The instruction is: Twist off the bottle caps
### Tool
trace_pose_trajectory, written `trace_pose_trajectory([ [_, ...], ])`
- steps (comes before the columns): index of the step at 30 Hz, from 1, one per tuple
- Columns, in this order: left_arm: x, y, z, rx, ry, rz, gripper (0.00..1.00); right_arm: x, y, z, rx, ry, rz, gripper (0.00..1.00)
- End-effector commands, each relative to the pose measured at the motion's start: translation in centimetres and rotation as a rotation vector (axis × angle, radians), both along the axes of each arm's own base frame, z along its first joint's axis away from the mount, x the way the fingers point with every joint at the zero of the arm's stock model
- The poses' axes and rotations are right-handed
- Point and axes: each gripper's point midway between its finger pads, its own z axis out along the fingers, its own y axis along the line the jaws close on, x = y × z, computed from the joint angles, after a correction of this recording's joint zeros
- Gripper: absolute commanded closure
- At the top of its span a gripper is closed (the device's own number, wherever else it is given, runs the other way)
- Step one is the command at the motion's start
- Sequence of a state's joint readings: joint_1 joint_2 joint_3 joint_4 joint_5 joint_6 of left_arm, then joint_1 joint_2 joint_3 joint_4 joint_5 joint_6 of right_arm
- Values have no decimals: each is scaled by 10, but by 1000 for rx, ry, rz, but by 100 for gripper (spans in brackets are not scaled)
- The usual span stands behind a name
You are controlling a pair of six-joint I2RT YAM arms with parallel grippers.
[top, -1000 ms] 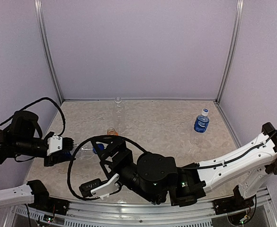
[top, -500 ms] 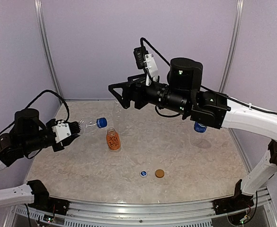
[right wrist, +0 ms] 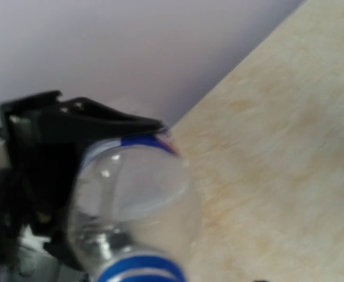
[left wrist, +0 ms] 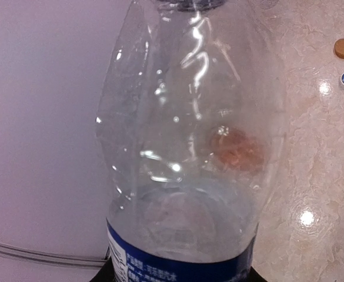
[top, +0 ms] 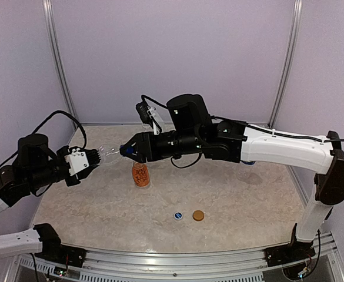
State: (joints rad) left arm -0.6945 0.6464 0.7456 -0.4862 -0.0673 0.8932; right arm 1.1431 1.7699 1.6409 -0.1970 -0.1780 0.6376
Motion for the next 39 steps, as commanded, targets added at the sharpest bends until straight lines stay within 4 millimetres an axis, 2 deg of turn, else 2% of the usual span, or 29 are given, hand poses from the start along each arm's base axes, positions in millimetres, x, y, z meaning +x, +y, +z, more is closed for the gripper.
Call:
trace_pose_trajectory([
  [1,0,-1,1,0,-11,-5,59,-8,5,13,30,26,49,55],
  [4,-1,-1,1,-2,-9,-10,59,-7,5,13,31,25,50,70],
  [7,-2,-2,0,-1,-6,-13,59,-6,6,9,20,17,55,100],
  [11,-10,-4,-2,-17,41,-36,59,-14,8,11,0,-67,120,100],
  [13,-20,-6,-5,-23,97,-75,59,-27,11,12,-56,-232,164,100],
  [15,-29,-7,-13,-9,147,-104,59,-42,12,8,-178,-500,200,100],
  [20,-57,-5,-39,49,300,-178,62,-102,7,-9,-395,-1145,331,100],
  [21,-64,-4,-42,54,336,-196,62,-110,4,-17,-453,-1281,345,100],
  [22,-70,-4,-45,58,369,-209,62,-115,2,-16,-490,-1413,317,100],
  [26,-83,-3,-49,60,429,-242,62,-113,-9,-25,-739,-1793,229,100],
  [29,-85,-3,-51,73,425,-253,64,-107,-10,-17,-876,-1949,151,100],
  [33,-84,0,-61,109,431,-248,64,-108,-15,-7,-984,-2182,68,100],
  [36,-84,1,-64,111,428,-242,64,-109,-14,-7,-1046,-2262,72,100],
  [39,-76,2,-63,100,404,-208,64,-111,-17,1,-1007,-2232,36,100],
])
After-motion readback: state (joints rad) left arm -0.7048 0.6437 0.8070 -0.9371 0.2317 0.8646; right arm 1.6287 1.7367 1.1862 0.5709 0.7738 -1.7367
